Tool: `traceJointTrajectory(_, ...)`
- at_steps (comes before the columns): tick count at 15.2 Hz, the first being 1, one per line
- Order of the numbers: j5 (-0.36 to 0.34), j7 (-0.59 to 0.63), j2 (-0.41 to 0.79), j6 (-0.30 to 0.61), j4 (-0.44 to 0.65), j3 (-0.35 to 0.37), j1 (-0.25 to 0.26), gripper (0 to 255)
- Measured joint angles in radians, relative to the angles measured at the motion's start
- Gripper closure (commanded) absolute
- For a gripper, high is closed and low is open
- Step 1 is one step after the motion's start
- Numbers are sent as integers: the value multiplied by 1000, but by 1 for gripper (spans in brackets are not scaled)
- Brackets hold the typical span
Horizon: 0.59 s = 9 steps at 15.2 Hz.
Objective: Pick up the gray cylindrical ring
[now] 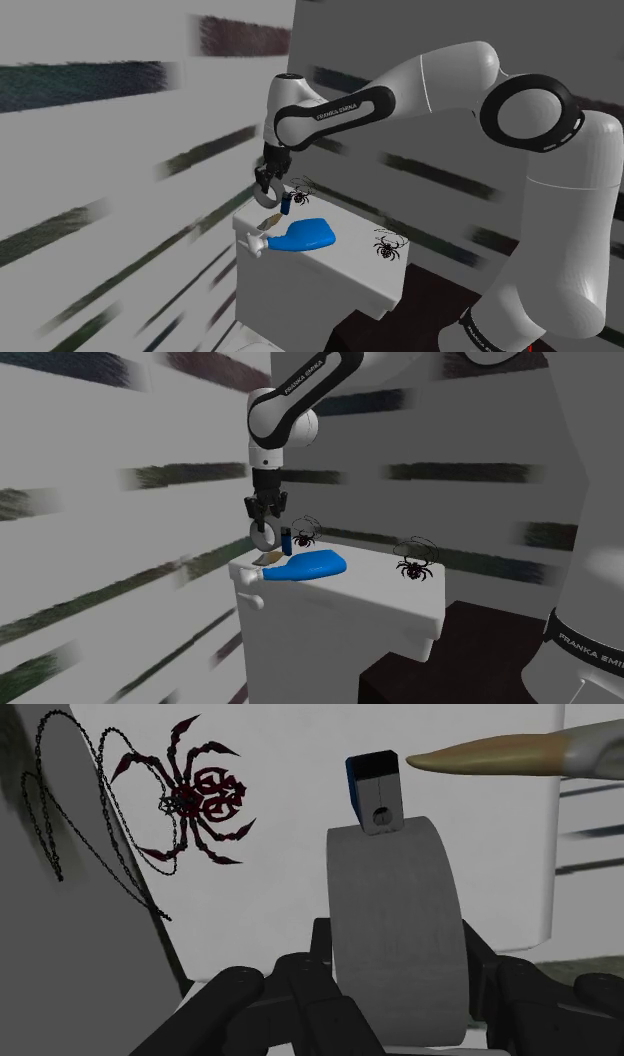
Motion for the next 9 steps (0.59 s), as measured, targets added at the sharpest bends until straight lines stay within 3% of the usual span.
traceJointTrajectory(9, 12, -9, -42, -97, 56, 6, -1, 255)
